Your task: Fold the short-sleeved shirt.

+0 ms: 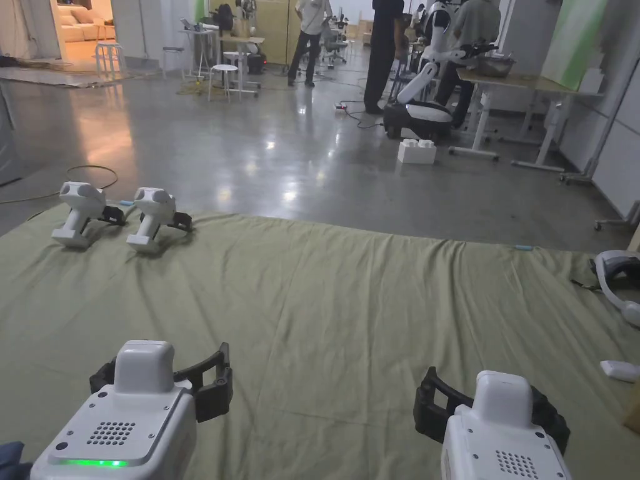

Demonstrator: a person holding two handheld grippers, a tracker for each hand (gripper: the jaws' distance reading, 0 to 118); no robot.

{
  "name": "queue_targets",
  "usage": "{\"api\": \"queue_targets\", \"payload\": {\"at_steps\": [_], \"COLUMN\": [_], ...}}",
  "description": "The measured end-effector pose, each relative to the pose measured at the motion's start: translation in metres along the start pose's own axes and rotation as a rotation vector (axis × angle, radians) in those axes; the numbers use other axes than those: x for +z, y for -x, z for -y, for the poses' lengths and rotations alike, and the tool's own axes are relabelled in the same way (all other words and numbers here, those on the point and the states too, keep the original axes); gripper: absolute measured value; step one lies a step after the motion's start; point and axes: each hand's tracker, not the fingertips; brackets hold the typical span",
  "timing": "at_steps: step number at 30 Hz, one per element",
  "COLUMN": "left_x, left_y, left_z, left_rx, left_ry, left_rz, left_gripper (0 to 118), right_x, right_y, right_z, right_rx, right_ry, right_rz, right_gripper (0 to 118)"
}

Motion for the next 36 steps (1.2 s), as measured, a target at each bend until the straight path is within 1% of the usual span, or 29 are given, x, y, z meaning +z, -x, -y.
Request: {"api": "queue_targets", "payload": {"at_steps": [2,5,8,13,17,22,26,29,30,33,36], "left_x": [0.000,-0.002,-0.003,-0.003,-0.003,-0.002,-0.003,-0.004,-0.004,-0.003,-0.003], "left_y": [0.001,0.003,0.003,0.001,0.000,-0.001,-0.001,-0.001,-0.001,-0.001,0.000], "left_z": [-0.001,-0.001,-0.001,-0.002,-0.002,0.001,0.002,0.003,0.004,0.004,0.003], "left_rx": [-0.007,-0.009,-0.014,-0.028,-0.039,-0.031,-0.018,-0.013,-0.013,-0.013,-0.009], "left_ry": [-0.001,0.001,0.003,0.003,0.007,-0.001,0.008,0.017,0.018,0.021,0.022], "left_rz": [-0.003,-0.006,-0.013,-0.008,-0.005,-0.002,-0.011,-0.008,-0.009,-0.009,-0.008], "left_gripper": [102,102,102,102,102,102,103,103,103,103,103], "right_x": [-0.001,-0.001,-0.003,-0.008,-0.009,-0.008,-0.008,-0.007,-0.008,-0.010,-0.010], "right_y": [0.000,-0.002,-0.002,-0.004,-0.003,-0.002,-0.002,-0.003,-0.003,-0.007,-0.007], "right_z": [-0.003,-0.008,-0.012,-0.014,-0.017,-0.016,-0.014,-0.011,-0.011,-0.011,-0.011], "right_rx": [-0.024,-0.093,-0.131,-0.203,-0.200,-0.169,-0.161,-0.157,-0.161,-0.180,-0.169], "right_ry": [0.009,0.034,0.068,0.123,0.149,0.137,0.128,0.115,0.115,0.141,0.153], "right_rz": [-0.029,-0.082,-0.121,-0.140,-0.088,-0.077,-0.056,-0.058,-0.045,-0.052,-0.037], "right_gripper": [109,109,110,111,111,111,111,111,111,111,112]}}
